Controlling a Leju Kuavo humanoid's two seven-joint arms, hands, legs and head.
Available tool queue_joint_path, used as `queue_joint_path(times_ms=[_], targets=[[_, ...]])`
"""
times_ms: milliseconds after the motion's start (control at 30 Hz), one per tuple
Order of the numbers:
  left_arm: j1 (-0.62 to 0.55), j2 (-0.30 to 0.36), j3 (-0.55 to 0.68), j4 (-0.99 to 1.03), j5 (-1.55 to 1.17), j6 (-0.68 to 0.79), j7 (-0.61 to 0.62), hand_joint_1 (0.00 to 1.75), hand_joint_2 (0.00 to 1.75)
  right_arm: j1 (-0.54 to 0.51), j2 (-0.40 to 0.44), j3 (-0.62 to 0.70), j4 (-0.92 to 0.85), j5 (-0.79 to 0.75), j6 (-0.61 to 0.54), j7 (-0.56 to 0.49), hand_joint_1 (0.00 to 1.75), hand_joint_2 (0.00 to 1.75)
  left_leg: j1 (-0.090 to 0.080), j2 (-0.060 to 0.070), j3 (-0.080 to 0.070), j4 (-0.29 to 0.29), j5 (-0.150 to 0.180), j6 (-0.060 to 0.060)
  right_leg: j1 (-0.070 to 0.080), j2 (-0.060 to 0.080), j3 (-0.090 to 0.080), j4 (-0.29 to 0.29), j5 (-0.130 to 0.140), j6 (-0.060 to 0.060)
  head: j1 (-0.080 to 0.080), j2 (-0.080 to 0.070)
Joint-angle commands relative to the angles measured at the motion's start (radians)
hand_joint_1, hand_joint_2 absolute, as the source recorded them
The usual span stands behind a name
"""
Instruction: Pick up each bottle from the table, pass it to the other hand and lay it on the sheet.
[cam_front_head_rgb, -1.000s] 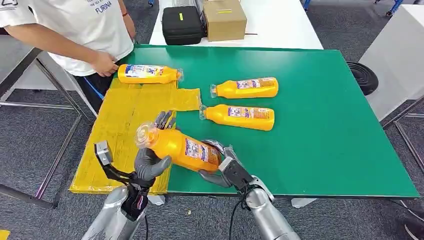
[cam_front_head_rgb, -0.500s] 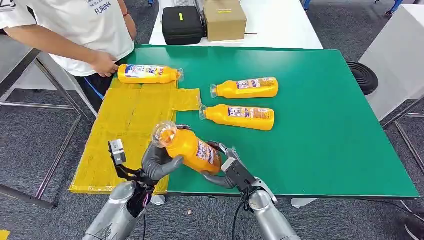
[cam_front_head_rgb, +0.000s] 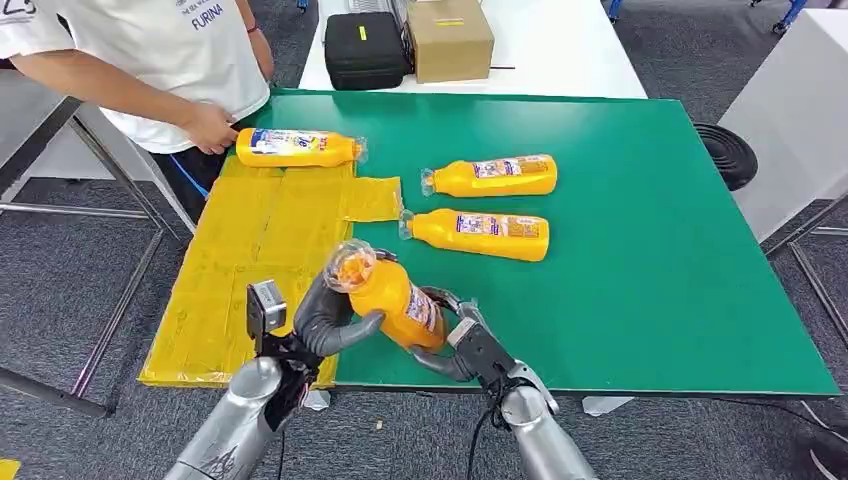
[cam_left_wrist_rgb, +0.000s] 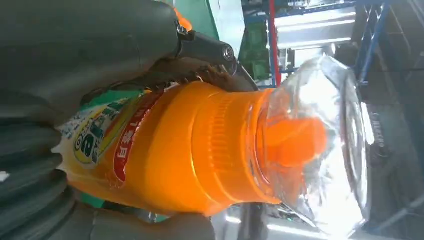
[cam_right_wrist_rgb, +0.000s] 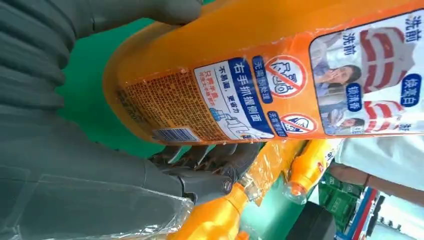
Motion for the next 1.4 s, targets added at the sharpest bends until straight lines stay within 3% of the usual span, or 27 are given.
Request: queue_joint_path(times_ms=[33,567,600,633,700,733,1400], targets=[[-0.015,0.024,-0.031,0.055,-0.032,0.024,0.025,1.75,1.75,-0.040,0.008,-0.013,-0.011,-0.012,0.011,-0.003,1.75,1.75,0.000,0.004,0.005,-0.001,-0.002,0.000,0.000,0.003,0.004,0.000,-0.001,-0.003,0.000,0.000],[0.009,0.037,-0.006,0.027,-0.047,0.043,0.028,1.75,1.75,-0.043,0.013,-0.015,-0.015,-0.022,0.012,-0.008,1.75,1.75,0.000,0.004,0.003,0.000,-0.001,0.000,0.000,0.003,0.002,0.000,-0.001,-0.002,0.000,0.000],[0.012,0.038,-0.003,0.022,-0.046,0.043,0.028,1.75,1.75,-0.043,0.014,-0.016,-0.019,-0.023,0.009,-0.009,1.55,1.75,-0.001,0.003,0.002,-0.001,-0.001,0.000,0.000,0.003,0.001,0.000,0.000,-0.002,0.000,0.000],[0.019,0.040,0.004,0.013,-0.045,0.043,0.030,1.75,1.75,-0.041,0.018,-0.020,-0.026,-0.023,-0.005,-0.002,0.00,1.75,-0.001,0.005,0.005,-0.001,-0.002,0.000,0.000,0.004,0.003,0.000,-0.001,-0.003,0.000,0.000],[0.024,0.041,0.010,0.004,-0.044,0.037,0.035,1.75,1.75,-0.038,0.025,-0.026,-0.039,-0.026,-0.027,0.004,0.00,1.75,-0.001,0.006,0.005,-0.001,-0.002,0.000,0.000,0.004,0.003,0.000,-0.001,-0.002,0.000,0.000],[0.028,0.041,0.013,-0.001,-0.043,0.033,0.038,1.75,1.75,-0.034,0.028,-0.030,-0.049,-0.032,-0.037,0.009,0.00,0.00,0.000,0.005,0.003,-0.001,-0.001,0.000,0.000,0.004,0.002,0.000,0.000,-0.002,0.000,0.000],[-0.024,0.036,0.030,0.077,-0.035,0.026,0.058,1.75,1.75,0.005,0.026,-0.056,-0.127,-0.052,-0.094,0.034,0.00,0.00,0.000,0.002,0.005,-0.001,-0.001,-0.001,0.001,0.000,0.004,-0.001,-0.001,-0.003,0.000,0.000]])
